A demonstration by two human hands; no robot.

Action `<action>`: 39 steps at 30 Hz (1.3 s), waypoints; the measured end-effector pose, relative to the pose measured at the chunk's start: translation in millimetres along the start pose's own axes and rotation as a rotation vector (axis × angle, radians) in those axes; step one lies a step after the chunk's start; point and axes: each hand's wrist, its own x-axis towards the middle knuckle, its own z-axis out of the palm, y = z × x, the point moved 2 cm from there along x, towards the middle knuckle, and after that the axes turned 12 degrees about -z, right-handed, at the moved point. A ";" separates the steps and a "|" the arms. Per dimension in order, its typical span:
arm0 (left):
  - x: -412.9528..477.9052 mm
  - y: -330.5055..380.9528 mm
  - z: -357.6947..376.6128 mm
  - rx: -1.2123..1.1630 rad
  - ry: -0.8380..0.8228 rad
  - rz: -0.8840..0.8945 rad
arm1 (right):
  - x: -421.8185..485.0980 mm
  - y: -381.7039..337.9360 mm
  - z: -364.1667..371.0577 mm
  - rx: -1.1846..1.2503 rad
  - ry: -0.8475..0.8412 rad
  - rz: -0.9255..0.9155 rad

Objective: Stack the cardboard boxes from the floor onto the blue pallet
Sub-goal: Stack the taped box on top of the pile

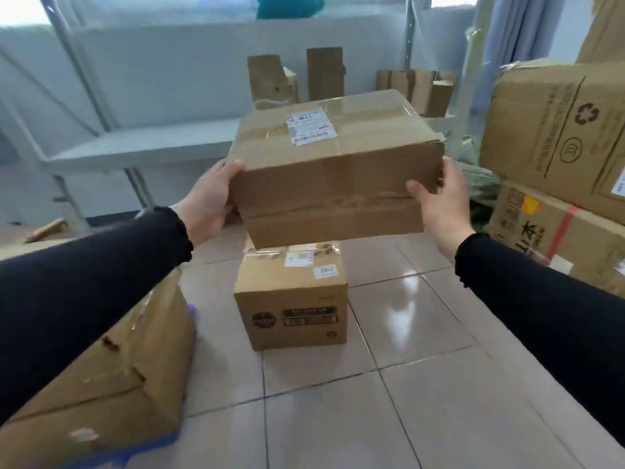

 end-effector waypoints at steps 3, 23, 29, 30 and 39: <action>-26.4 29.9 -118.1 0.018 0.154 0.067 | -22.2 -64.5 76.8 0.095 -0.085 -0.086; -162.2 -12.6 -475.4 -0.118 0.528 -0.048 | -216.1 -225.6 341.5 0.259 -0.509 -0.142; -165.1 -23.3 -483.7 -0.113 0.570 -0.045 | -225.0 -229.0 347.5 0.241 -0.521 -0.148; -166.3 -23.3 -483.1 -0.117 0.575 -0.043 | -225.7 -229.2 348.5 0.250 -0.520 -0.147; -166.5 -19.8 -474.8 0.024 0.688 0.025 | -226.5 -213.8 341.2 0.165 -0.604 -0.188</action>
